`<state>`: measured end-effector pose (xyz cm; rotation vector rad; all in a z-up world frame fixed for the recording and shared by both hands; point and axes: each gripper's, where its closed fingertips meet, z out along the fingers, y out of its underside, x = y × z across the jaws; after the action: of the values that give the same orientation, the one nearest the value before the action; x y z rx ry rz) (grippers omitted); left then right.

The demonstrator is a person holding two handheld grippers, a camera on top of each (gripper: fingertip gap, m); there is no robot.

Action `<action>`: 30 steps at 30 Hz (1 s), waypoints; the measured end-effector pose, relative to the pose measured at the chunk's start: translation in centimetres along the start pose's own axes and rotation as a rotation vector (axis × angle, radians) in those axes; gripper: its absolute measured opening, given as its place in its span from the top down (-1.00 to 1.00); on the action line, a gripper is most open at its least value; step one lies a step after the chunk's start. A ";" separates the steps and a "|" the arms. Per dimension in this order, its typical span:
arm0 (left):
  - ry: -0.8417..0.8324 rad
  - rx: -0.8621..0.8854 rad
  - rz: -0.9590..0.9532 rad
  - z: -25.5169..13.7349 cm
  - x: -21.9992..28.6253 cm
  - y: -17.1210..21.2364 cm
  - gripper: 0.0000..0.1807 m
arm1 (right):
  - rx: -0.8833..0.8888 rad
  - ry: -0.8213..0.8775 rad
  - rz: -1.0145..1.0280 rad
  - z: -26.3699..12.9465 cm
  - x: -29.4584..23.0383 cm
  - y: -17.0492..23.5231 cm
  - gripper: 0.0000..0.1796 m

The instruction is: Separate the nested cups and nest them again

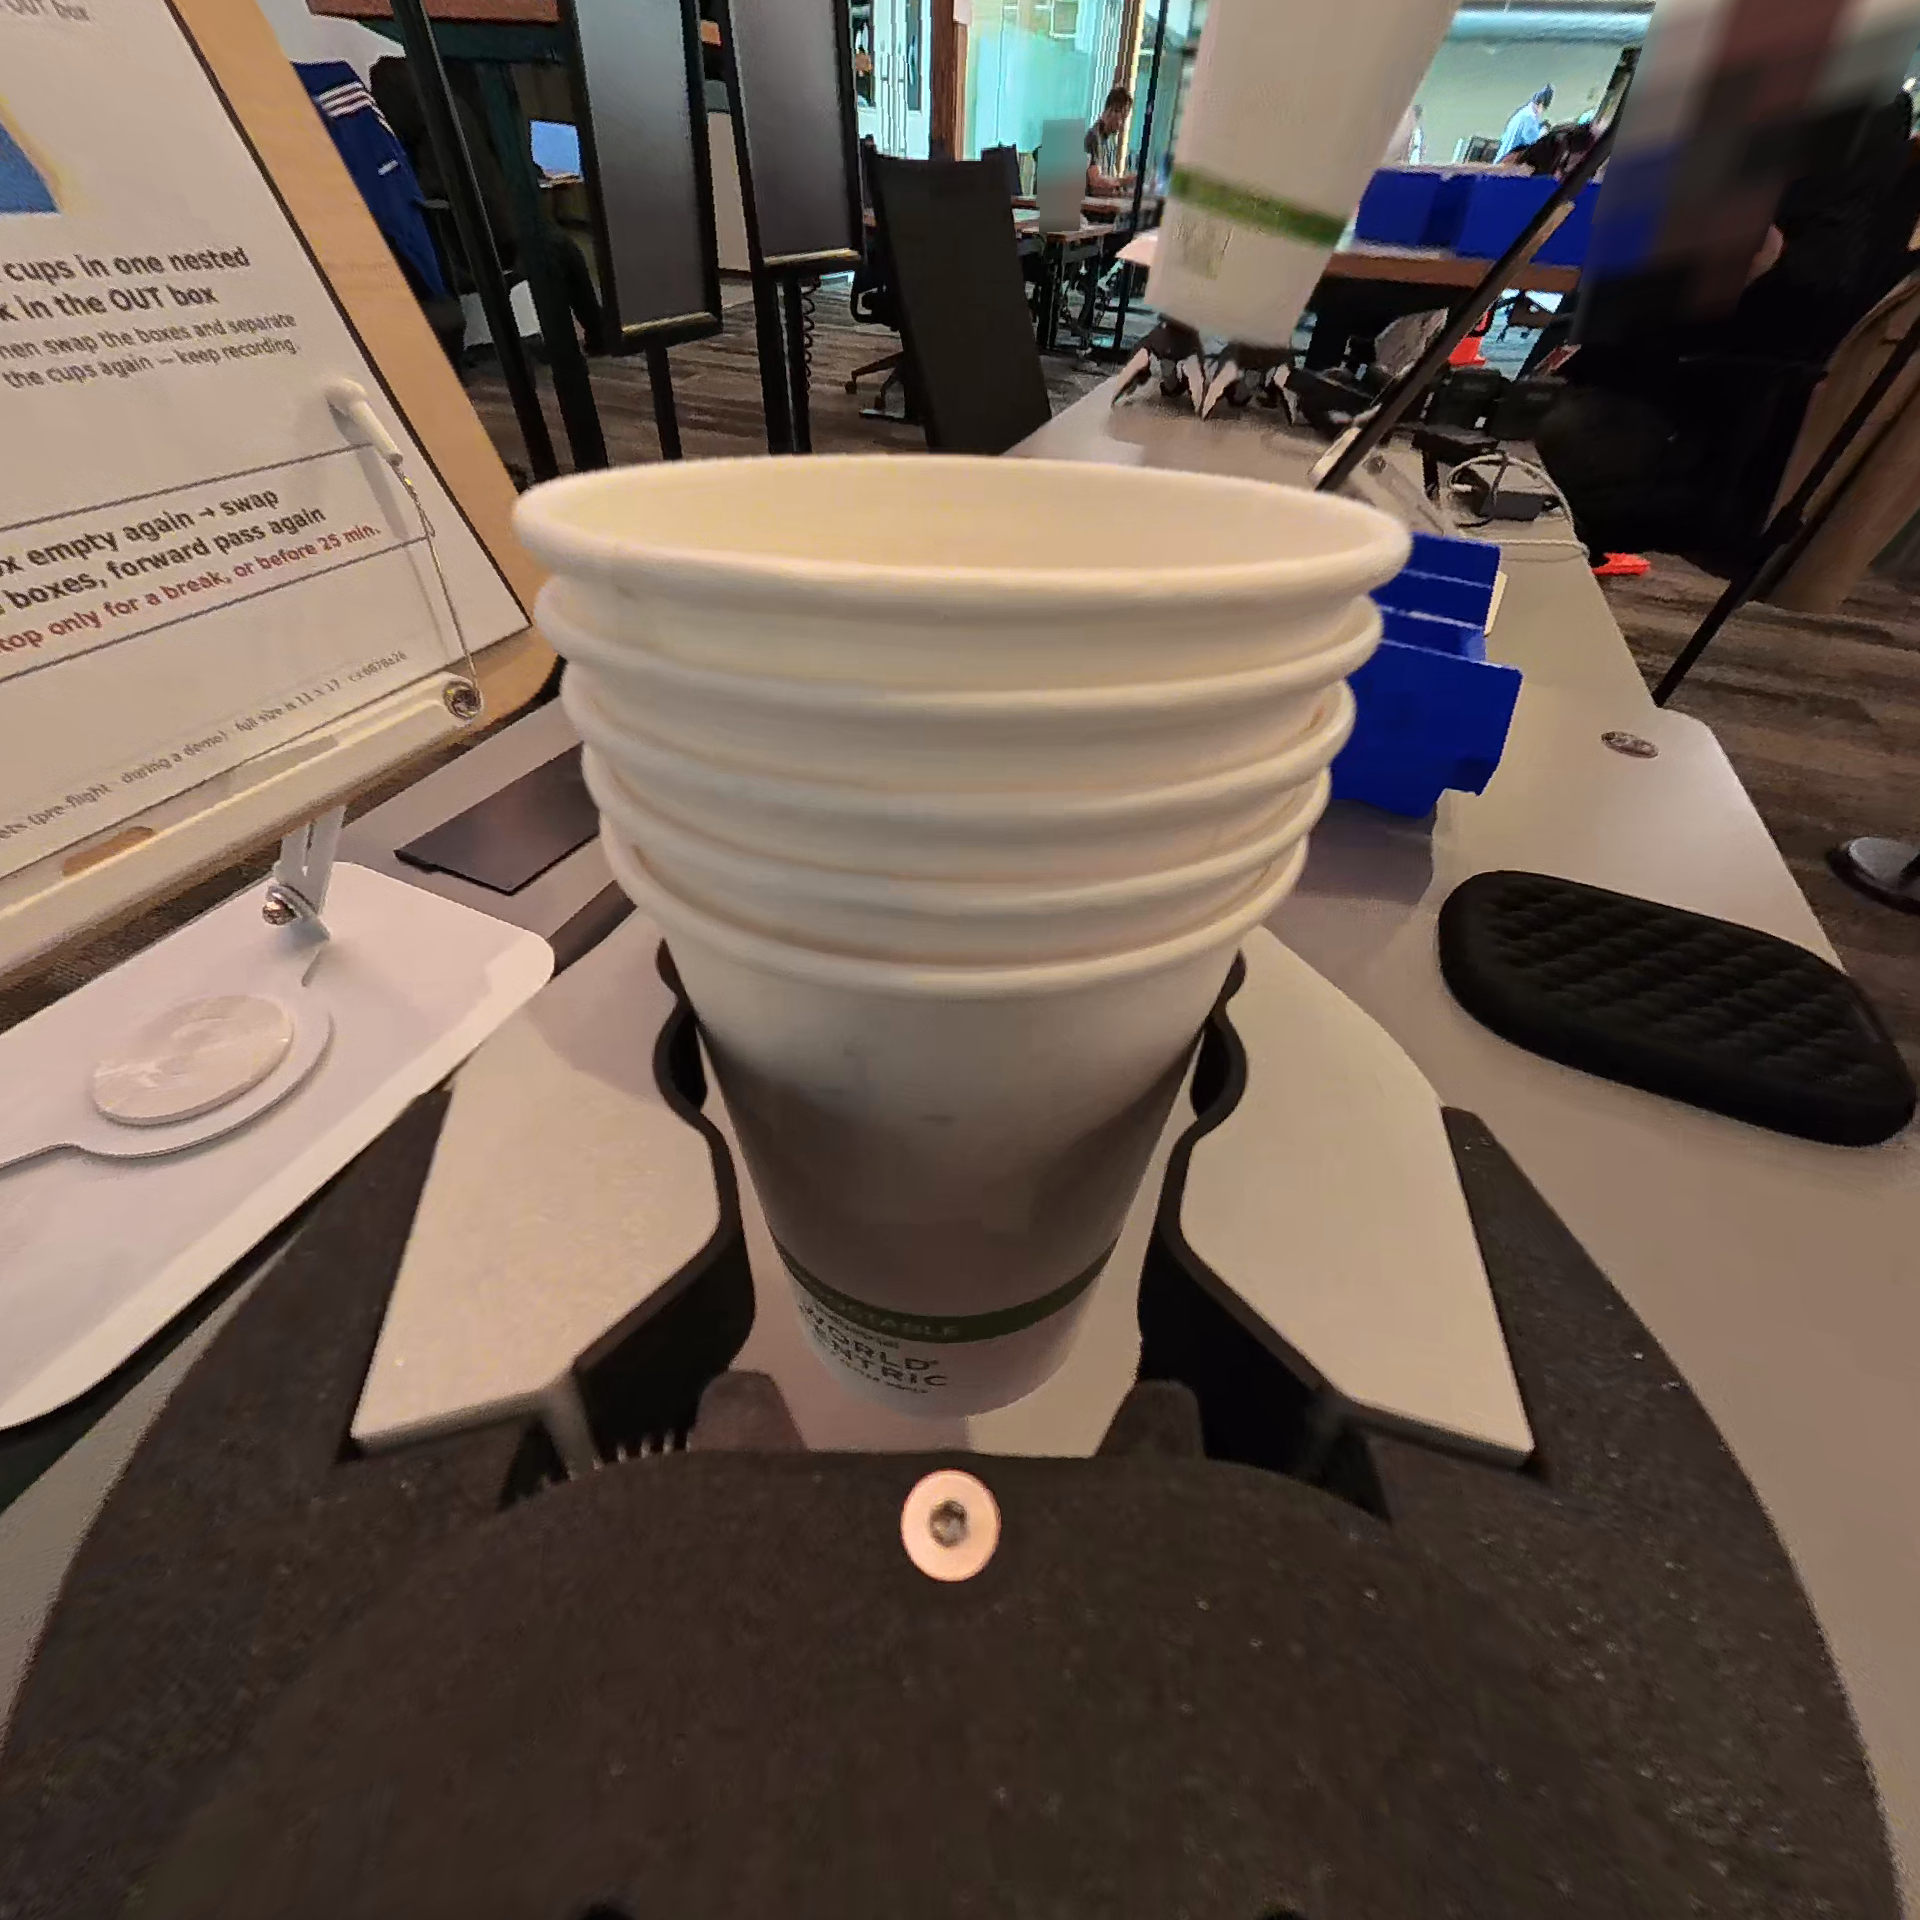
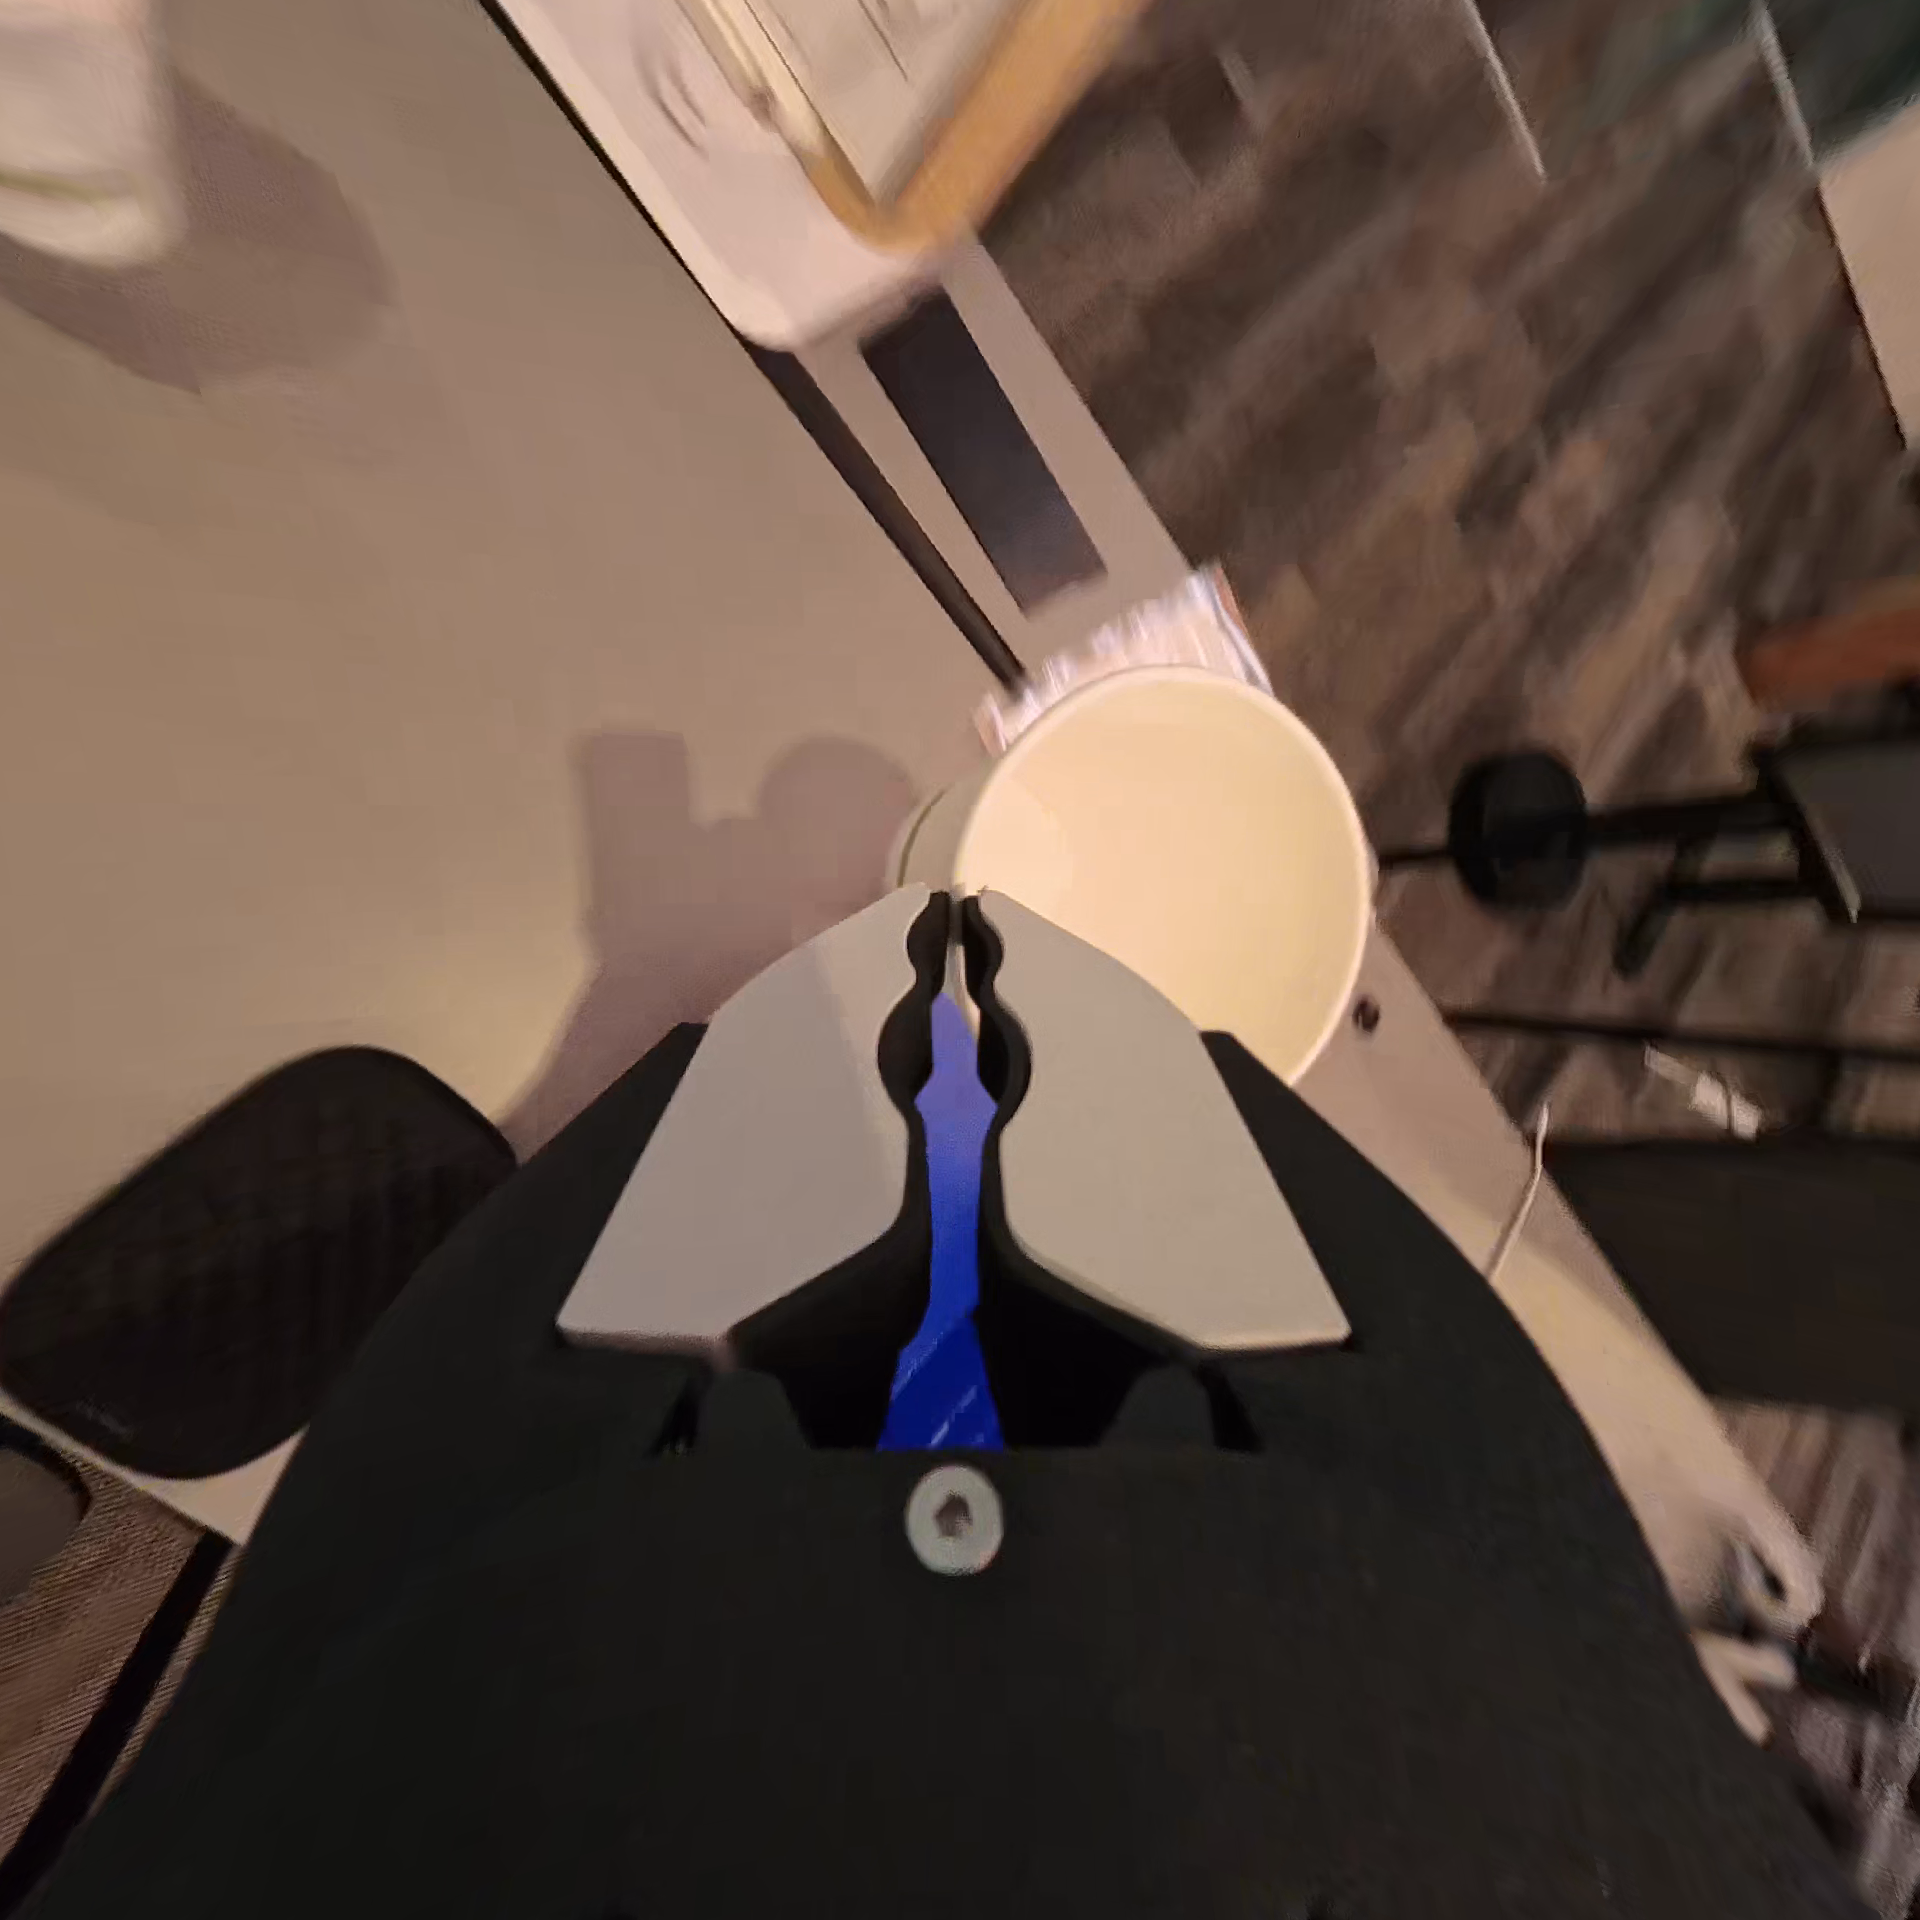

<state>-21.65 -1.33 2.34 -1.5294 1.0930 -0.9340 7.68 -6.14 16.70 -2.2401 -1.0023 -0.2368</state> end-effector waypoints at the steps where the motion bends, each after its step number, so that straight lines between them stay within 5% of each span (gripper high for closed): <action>1: 0.003 0.006 -0.010 -0.1 0.0 -0.1 -0.03 | -0.039 0.022 0.042 0.8 1.2 2.3 0.98; 7: -0.001 0.006 -0.025 -0.2 -0.4 0.0 -0.03 | -0.184 0.056 0.226 8.0 4.4 12.9 0.97; 11: -0.006 -0.010 -0.012 0.0 -0.3 0.2 -0.03 | -0.228 -0.012 0.260 13.6 3.3 16.4 0.97; 18: 0.003 -0.025 0.027 0.5 0.7 0.1 -0.03 | -0.186 -0.103 0.252 18.0 1.6 16.6 0.97; 30: -0.006 -0.075 0.058 1.1 0.8 1.2 -0.03 | -0.148 -0.104 0.165 18.8 0.8 15.7 0.97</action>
<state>-20.59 -1.90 0.97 -1.5521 1.1741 -0.8569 17.64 -1.31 -5.12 -2.4771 -0.8713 -0.1267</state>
